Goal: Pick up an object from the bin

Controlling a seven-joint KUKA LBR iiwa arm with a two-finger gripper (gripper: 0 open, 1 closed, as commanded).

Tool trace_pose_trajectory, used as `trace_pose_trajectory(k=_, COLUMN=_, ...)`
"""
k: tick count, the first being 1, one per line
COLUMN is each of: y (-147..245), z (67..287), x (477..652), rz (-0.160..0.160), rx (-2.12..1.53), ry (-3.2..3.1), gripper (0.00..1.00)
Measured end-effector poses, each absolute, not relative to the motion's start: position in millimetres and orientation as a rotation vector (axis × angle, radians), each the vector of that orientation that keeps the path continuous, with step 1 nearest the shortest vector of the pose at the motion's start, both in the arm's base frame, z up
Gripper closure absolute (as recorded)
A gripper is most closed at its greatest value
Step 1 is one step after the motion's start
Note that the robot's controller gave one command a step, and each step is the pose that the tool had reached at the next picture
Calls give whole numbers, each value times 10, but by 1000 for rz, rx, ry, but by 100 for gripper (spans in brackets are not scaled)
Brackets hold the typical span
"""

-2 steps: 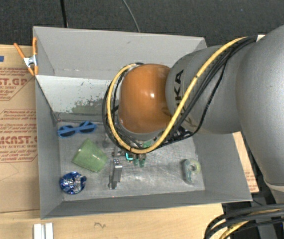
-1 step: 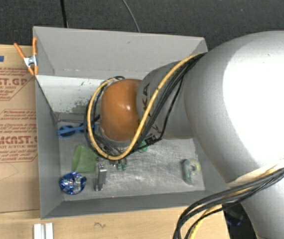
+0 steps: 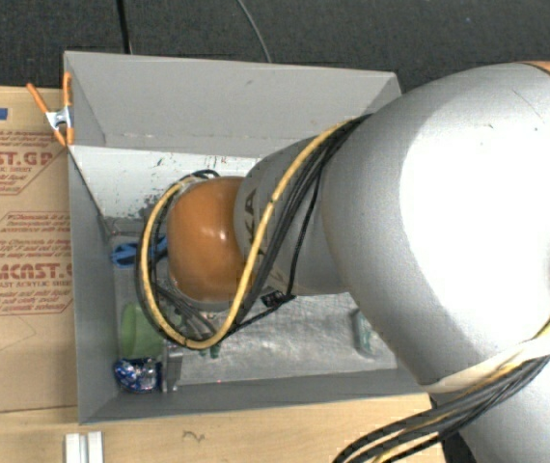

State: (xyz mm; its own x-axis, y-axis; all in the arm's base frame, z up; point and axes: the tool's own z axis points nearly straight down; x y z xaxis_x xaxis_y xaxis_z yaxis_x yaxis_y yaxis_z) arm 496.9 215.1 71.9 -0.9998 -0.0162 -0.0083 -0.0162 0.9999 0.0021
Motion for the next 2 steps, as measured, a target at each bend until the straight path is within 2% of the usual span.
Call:
trace_pose_trajectory(k=1, y=2137, z=728, x=4991, rz=6, rx=-20, ry=3129, gripper=100)
trace_pose_trajectory(k=2, y=1678, z=2232, x=4875, rz=1, rx=-453, ry=3102, gripper=100)
